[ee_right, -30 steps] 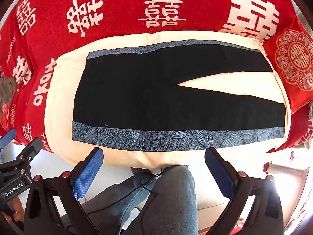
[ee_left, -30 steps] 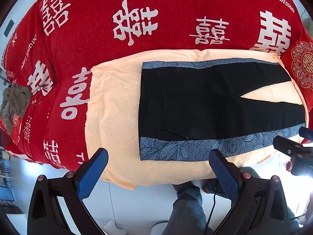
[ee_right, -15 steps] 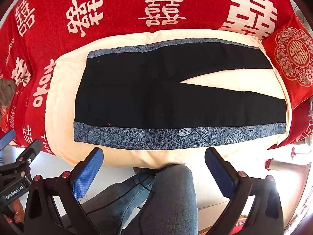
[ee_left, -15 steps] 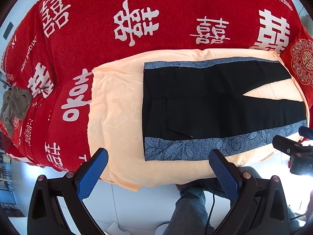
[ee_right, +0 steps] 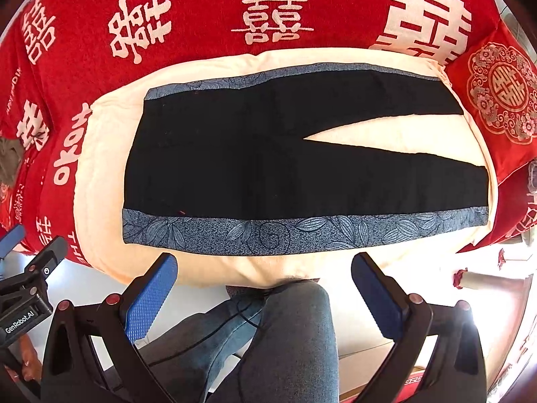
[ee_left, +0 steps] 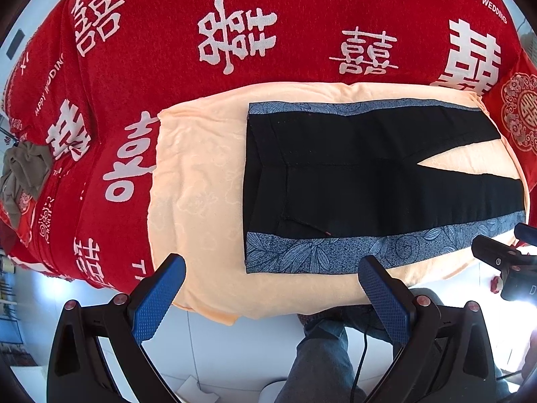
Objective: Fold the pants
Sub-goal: 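Move both grippers over the black trousers toward the patterned cuffs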
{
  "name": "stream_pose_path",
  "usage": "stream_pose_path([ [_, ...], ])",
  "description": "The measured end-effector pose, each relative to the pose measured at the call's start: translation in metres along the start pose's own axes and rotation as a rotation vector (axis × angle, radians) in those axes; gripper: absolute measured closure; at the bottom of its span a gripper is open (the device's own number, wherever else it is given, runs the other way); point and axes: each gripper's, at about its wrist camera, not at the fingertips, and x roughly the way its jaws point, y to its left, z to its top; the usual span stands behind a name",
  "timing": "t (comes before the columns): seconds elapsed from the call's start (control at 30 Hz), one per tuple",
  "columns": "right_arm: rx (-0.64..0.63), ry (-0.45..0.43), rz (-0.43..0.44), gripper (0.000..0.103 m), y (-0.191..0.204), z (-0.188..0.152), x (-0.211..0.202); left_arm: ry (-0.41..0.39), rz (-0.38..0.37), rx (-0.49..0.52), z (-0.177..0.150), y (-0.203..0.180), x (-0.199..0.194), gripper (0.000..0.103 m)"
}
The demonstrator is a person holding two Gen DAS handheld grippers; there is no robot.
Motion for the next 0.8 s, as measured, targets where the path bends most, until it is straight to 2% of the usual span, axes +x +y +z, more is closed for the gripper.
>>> stream_pose_path([
  [0.17, 0.004, 0.004, 0.003, 0.000, -0.005, 0.000, 0.000, -0.006, 0.004, 0.019, 0.001, -0.007, -0.003, 0.000],
  [0.43, 0.015, 0.021, 0.002, 0.000, -0.013, -0.005, 0.006, 0.028, -0.018, 0.004, -0.003, -0.010, 0.004, 0.000],
  [0.8, 0.036, 0.079, -0.035, 0.000, -0.032, -0.009, 0.033, 0.130, -0.057, -0.042, -0.009, -0.018, 0.036, 0.000],
])
